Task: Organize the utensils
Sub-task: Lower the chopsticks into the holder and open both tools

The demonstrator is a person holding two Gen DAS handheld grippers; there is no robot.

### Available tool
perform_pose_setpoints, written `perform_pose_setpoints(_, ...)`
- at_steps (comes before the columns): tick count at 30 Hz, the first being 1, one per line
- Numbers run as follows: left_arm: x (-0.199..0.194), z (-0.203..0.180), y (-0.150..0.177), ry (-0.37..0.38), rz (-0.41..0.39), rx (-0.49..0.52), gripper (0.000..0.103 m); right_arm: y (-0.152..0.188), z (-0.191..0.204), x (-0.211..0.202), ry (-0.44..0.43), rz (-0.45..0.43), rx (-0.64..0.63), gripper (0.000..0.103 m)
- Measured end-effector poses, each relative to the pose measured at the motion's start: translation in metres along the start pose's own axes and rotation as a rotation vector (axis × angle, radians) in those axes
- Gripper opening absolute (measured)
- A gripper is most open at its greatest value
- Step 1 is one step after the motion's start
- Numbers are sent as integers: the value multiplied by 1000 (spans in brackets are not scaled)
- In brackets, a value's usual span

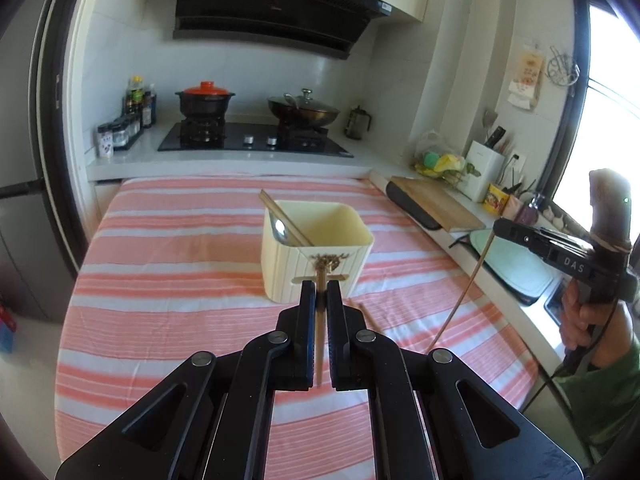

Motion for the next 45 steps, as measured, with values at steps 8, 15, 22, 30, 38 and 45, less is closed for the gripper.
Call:
perform_pose_setpoints(8,-3,11,-31,3,-26,9,3,-35,7,7,-21,-18,-1,6)
perform_pose_setpoints(15,-17,32,-92,-56,-163,0,3,-89,17,21,-29,-74,-5,6)
perform_pose_setpoints(22,15,57,-145,-122,-310,-47,3,-148,31,41,-38,-210,-26,6)
perform_pose_setpoints(30,122,65,-126,-102,-128,-105,3,-133,21,128,31,-104,-69,6)
perform_pose_setpoints(38,176,61,-91,-137,93,-109,21,-97,1,197,20,128,40,7)
perform_pose_setpoints(45,110,47,-71,-184,92,-9,81,-109,12,136,-28,25,40,41)
Point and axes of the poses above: each gripper's, at about its wrist camera, not at the fingertips, and x roughly the way its jaws point, z to its left, y to its underside, the point moved 4 cm from there along x, roughly the way its jaws point, and after that the axes turned 13 degrees about x, right-handed, at the moved point
